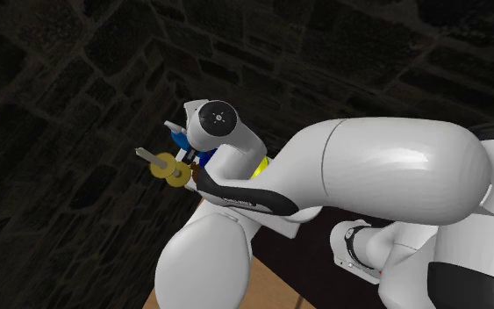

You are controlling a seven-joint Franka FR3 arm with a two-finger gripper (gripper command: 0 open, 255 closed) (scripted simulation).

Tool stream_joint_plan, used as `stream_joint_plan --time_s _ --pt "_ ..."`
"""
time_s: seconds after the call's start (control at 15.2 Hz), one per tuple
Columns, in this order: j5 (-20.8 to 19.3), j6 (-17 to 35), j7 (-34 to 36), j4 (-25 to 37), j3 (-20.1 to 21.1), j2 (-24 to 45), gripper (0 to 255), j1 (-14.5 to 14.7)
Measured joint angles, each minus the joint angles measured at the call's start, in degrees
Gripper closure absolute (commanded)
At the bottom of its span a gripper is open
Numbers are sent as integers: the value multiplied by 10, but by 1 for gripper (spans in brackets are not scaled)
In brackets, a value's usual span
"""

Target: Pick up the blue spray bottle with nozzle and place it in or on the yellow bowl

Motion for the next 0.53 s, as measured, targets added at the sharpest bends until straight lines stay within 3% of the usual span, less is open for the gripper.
stream_joint_plan --time_s 0.53 --pt "-7 37 5 33 -3 67 0 7"
